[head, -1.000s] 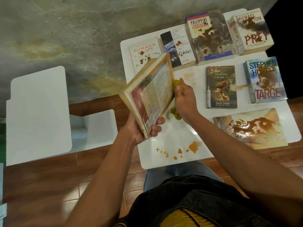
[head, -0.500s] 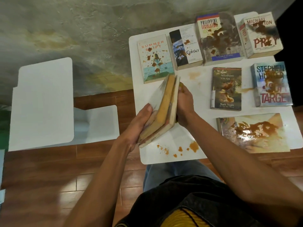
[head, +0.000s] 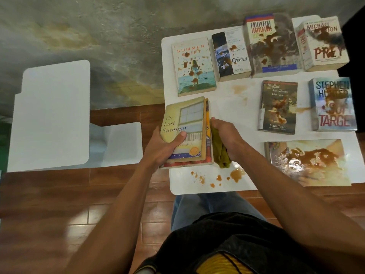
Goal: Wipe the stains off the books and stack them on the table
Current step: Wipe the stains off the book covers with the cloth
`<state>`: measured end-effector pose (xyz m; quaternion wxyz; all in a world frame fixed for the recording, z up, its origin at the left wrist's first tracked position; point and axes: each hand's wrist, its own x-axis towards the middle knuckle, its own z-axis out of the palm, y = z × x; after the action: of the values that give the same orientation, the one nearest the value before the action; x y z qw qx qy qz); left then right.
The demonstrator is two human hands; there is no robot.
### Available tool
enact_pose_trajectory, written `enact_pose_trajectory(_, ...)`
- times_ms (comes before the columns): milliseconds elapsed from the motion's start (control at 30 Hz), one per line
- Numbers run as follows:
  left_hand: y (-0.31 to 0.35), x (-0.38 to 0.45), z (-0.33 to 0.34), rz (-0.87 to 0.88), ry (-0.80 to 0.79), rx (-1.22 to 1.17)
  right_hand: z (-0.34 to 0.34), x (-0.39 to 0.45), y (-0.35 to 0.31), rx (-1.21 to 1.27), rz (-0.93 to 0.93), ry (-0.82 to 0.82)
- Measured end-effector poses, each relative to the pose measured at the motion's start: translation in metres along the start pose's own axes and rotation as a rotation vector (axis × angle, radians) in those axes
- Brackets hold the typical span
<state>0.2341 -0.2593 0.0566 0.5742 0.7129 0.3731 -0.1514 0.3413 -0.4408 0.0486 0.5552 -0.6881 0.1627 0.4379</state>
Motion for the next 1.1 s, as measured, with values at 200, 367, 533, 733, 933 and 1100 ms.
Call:
enact_pose_trajectory(200, -0.007, 0.022, 0.005, -0.012, 0.088, 0.174, -0.006, 0.009, -0.001, -0.116, -0.008, 0.053)
enact_pose_trajectory(367, -0.011, 0.031, 0.017, -0.006, 0.133, 0.289, -0.005, 0.017, -0.001, -0.202, -0.011, 0.047)
enact_pose_trajectory(533, -0.022, 0.037, 0.026, -0.001, 0.147, 0.216, -0.005, 0.023, -0.004, -0.253, -0.062, 0.003)
enact_pose_trajectory(733, -0.032, 0.04, 0.04, -0.044, 0.204, 0.15, -0.005, 0.03, 0.005, -0.424, -0.085, 0.085)
enact_pose_trajectory(933, -0.039, 0.042, 0.049, -0.114, 0.286, 0.069, 0.0, 0.029, 0.009, -0.522, -0.122, 0.134)
enact_pose_trajectory(1100, -0.033, 0.044, 0.049, -0.147, 0.357, 0.205, 0.004, 0.026, 0.01, -0.647, -0.158, 0.192)
